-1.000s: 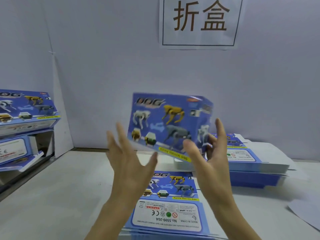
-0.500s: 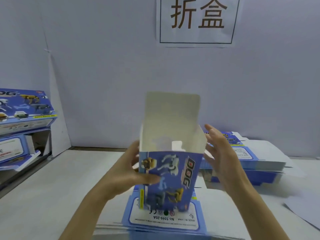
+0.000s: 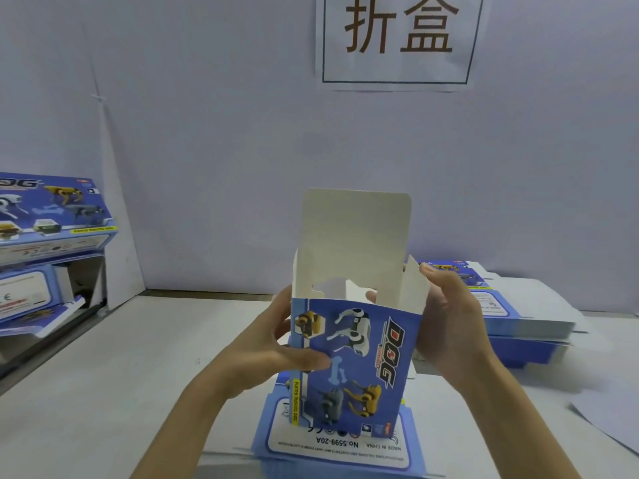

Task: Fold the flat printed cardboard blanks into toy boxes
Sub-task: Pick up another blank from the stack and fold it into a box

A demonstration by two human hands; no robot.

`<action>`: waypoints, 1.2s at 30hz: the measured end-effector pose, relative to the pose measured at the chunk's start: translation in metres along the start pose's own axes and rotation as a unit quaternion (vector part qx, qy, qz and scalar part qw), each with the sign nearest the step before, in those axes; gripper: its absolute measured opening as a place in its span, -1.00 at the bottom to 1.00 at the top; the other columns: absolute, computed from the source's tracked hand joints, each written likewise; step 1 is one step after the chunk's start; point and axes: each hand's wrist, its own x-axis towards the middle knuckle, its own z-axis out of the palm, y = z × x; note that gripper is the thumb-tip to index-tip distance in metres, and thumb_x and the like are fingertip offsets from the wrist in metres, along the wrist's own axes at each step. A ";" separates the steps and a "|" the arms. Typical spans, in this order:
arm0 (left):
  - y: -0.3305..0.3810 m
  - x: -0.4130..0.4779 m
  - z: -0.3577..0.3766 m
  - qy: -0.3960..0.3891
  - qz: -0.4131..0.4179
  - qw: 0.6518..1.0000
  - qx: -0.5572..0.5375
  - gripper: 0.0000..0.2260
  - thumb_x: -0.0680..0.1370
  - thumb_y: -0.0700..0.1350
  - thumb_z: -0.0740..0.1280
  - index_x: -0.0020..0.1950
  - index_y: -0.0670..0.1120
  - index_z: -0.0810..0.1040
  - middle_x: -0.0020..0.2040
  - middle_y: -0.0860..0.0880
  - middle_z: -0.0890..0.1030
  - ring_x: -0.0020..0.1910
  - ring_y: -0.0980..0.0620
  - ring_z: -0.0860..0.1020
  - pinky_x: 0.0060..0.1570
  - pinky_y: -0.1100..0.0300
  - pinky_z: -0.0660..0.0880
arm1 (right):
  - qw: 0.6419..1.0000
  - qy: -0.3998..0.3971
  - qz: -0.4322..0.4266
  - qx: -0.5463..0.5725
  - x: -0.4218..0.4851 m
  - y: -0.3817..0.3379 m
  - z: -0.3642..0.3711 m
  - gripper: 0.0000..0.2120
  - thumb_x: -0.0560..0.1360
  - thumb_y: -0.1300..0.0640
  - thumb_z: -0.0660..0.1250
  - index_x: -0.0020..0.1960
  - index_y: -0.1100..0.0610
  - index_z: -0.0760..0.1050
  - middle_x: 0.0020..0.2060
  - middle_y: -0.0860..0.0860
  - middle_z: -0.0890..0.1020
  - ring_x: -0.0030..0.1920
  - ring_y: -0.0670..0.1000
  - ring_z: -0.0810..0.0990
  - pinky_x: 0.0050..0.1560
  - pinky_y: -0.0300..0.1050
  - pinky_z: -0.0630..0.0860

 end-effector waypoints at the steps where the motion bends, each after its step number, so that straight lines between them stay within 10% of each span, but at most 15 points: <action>1: 0.000 0.000 0.000 0.001 0.002 1.000 0.002 -0.31 0.26 -0.09 0.55 0.28 0.25 0.34 0.09 0.25 0.62 0.07 0.21 0.60 -0.18 0.34 0.56 | 1.000 -0.015 -0.006 0.000 -0.001 0.000 0.000 -0.58 0.25 -0.23 0.28 -0.05 -0.04 0.67 -0.13 0.08 0.66 -0.09 0.15 0.51 -0.11 -0.07 0.37; 7: -0.001 0.001 0.001 0.002 -0.001 1.000 0.000 -0.33 0.26 -0.10 0.55 0.25 0.29 0.36 0.09 0.24 0.62 0.06 0.20 0.61 -0.20 0.33 0.56 | 0.999 -0.023 -0.043 0.024 0.000 0.001 0.007 -0.65 0.41 -0.11 0.09 -0.14 -0.07 0.64 -0.17 0.01 0.69 -0.22 0.00 0.64 -0.17 -0.10 0.48; 16: 0.000 0.002 0.001 0.005 -0.004 1.000 0.000 -0.25 0.22 -0.03 0.60 0.30 0.27 0.32 0.13 0.19 0.61 0.10 0.18 0.60 -0.15 0.29 0.58 | 0.995 0.033 -0.093 0.009 -0.001 -0.001 0.015 -0.67 0.41 -0.06 0.06 -0.15 0.19 0.41 -0.27 0.18 0.39 -0.25 0.22 0.33 -0.28 -0.14 0.34; 20: -0.001 0.000 0.001 -0.005 -0.008 1.000 -0.007 -0.33 0.27 -0.08 0.56 0.27 0.22 0.35 0.07 0.25 0.63 0.06 0.23 0.60 -0.19 0.34 0.56 | 0.965 0.142 -0.106 -0.192 -0.005 -0.008 0.017 -0.67 0.54 -0.12 0.12 -0.19 0.12 0.42 -0.36 0.01 0.59 -0.31 -0.05 0.58 -0.37 -0.22 0.51; 23: -0.001 0.000 0.000 -0.008 -0.008 1.000 -0.003 -0.34 0.28 -0.08 0.57 0.26 0.24 0.35 0.07 0.28 0.62 0.06 0.24 0.60 -0.20 0.36 0.55 | 0.897 0.232 -0.120 -0.357 -0.006 -0.017 0.006 -0.65 0.36 -0.14 0.10 -0.27 0.17 0.35 -0.39 0.02 0.47 -0.36 -0.08 0.41 -0.33 -0.13 0.37; 29: -0.003 0.001 -0.001 0.001 -0.005 1.000 -0.008 -0.30 0.26 -0.10 0.53 0.32 0.23 0.34 0.10 0.21 0.63 0.08 0.19 0.60 -0.14 0.33 0.56 | 0.983 0.131 0.043 -0.122 -0.002 -0.011 -0.005 -0.71 0.58 0.15 0.04 -0.31 0.17 0.28 -0.53 0.02 0.35 -0.49 -0.04 0.24 -0.48 -0.22 0.22; 33: -0.002 0.002 0.002 0.011 -0.005 1.000 -0.008 -0.26 0.27 -0.10 0.56 0.35 0.26 0.32 0.13 0.19 0.62 0.10 0.19 0.59 -0.13 0.31 0.57 | 0.978 -0.022 0.178 -0.105 -0.011 -0.018 -0.019 -0.69 0.45 -0.05 0.31 -0.40 0.08 0.47 -0.48 0.02 0.42 -0.53 -0.04 0.25 -0.53 -0.26 0.21; 36: -0.001 0.001 0.001 0.008 -0.012 1.000 -0.008 -0.29 0.28 -0.06 0.59 0.32 0.23 0.34 0.10 0.22 0.63 0.08 0.19 0.60 -0.17 0.32 0.56 | 0.971 -0.020 0.143 -0.191 -0.014 -0.015 -0.021 -0.60 0.33 -0.23 0.40 0.04 -0.03 0.47 -0.16 0.10 0.60 -0.39 0.00 0.54 -0.37 -0.16 0.49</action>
